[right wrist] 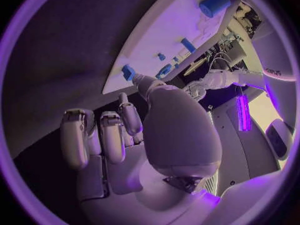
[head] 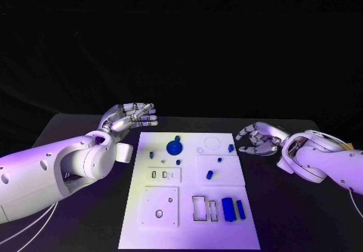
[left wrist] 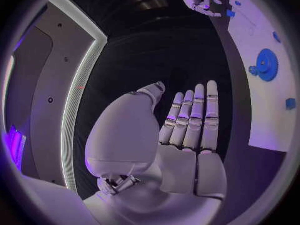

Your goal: Assemble the parts on the task board

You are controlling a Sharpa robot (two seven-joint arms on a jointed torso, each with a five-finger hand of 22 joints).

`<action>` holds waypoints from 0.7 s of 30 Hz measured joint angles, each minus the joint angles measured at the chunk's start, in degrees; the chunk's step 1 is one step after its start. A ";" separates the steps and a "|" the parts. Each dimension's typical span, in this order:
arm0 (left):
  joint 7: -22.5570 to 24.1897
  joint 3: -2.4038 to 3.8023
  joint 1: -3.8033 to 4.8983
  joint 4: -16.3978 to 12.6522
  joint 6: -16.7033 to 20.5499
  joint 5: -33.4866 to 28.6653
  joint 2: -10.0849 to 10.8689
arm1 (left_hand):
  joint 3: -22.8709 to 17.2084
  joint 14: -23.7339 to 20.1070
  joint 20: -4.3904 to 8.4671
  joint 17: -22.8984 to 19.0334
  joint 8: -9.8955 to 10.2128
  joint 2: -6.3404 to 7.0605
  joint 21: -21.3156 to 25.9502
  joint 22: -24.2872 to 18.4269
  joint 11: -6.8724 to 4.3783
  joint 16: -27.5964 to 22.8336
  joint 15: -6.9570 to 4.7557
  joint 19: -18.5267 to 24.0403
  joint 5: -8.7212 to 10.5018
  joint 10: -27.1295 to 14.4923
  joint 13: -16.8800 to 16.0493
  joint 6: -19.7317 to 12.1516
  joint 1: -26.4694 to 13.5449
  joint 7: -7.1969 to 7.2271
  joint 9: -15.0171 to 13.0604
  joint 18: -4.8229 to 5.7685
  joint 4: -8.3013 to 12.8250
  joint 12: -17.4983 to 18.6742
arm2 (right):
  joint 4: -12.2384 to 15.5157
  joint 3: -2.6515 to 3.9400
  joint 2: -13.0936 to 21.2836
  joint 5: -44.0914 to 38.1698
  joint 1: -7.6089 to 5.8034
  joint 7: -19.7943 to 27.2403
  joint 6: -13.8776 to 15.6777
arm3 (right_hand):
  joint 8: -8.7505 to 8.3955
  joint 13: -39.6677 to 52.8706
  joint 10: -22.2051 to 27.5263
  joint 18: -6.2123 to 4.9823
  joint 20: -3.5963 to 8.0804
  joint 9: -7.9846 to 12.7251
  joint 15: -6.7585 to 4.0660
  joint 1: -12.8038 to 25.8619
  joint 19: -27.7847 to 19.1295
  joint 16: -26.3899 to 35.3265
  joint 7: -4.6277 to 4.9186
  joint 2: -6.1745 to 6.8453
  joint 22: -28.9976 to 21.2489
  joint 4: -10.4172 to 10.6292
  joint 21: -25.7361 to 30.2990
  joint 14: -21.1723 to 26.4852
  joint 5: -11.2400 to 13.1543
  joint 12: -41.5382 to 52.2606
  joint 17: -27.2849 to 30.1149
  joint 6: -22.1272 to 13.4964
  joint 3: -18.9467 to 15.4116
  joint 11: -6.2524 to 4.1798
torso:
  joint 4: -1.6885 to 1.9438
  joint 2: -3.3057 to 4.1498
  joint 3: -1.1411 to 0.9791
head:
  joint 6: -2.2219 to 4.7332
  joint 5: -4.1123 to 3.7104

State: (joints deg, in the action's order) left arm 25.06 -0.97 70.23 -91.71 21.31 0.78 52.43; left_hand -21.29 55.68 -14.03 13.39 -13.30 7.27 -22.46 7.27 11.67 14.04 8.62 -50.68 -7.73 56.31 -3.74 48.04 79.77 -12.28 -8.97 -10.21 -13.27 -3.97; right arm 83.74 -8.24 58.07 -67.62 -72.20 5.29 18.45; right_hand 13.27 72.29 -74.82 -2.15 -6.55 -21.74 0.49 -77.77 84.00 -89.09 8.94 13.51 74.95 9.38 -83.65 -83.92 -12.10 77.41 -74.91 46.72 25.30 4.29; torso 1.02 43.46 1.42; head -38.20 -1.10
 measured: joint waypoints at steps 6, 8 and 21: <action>0.00 0.00 0.00 0.11 -0.11 0.00 -0.14 | 0.00 0.00 0.00 0.00 0.00 0.00 0.00 0.00 0.00 0.00 0.00 0.00 0.00 0.00 0.00 0.00 0.00 0.00 0.00 0.00 0.00 0.00 | -1.27 -0.01 -1.20 0.15 0.69 0.32 -0.22 | 0.00 0.00 0.00 0.00 0.00 0.00 0.00 -0.37 0.00 0.00 0.21 -0.37 0.00 -0.17 0.00 0.00 0.00 0.00 0.00 0.21 0.17 0.00 | 0.04 0.02 0.03 | -0.16 0.32; 0.00 0.00 -0.01 0.12 -0.13 0.00 -0.15 | 0.00 0.00 0.00 0.00 0.00 0.00 0.00 0.00 0.00 0.00 0.00 0.00 0.00 0.00 0.00 0.00 0.00 0.00 0.00 0.00 0.00 0.00 | -1.50 -0.01 -1.53 0.16 0.89 0.34 -0.22 | 0.00 0.06 0.00 0.00 0.00 0.00 0.00 -0.37 0.00 0.00 0.21 -0.37 -0.01 -0.17 0.00 0.00 0.00 0.00 0.00 0.21 0.17 0.00 | 0.07 0.03 0.06 | -0.23 0.40; -0.01 -0.01 -0.01 0.19 -0.24 0.00 -0.09 | 0.00 0.00 0.00 -0.01 0.00 0.00 0.00 0.01 0.00 0.01 0.00 0.00 0.00 0.00 0.00 0.00 0.00 0.00 -0.01 0.00 0.00 0.00 | -2.66 -0.01 -3.63 0.17 1.65 0.09 0.03 | 0.00 0.23 -0.32 0.00 0.00 -0.01 0.01 -0.37 0.00 0.00 0.42 -0.37 -0.01 -0.16 0.00 0.00 0.00 0.00 0.01 0.42 0.16 0.33 | 0.00 0.00 0.13 | -0.64 0.76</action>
State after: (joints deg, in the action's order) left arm 25.05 -0.98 70.22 -91.53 21.07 0.78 52.34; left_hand -21.28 55.68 -14.03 13.38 -13.29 7.28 -22.46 7.28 11.67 14.04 8.62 -50.68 -7.73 56.31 -3.74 48.04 79.77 -12.28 -8.98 -10.21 -13.27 -3.97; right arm 81.08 -8.25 54.44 -67.45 -70.55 5.37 18.49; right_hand 13.27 72.52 -75.15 -2.16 -6.55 -21.75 0.50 -78.14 83.99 -89.09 9.36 13.13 74.93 9.21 -83.65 -83.92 -12.10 77.41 -74.91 47.14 25.47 4.61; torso 1.02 43.46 1.55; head -38.84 -0.34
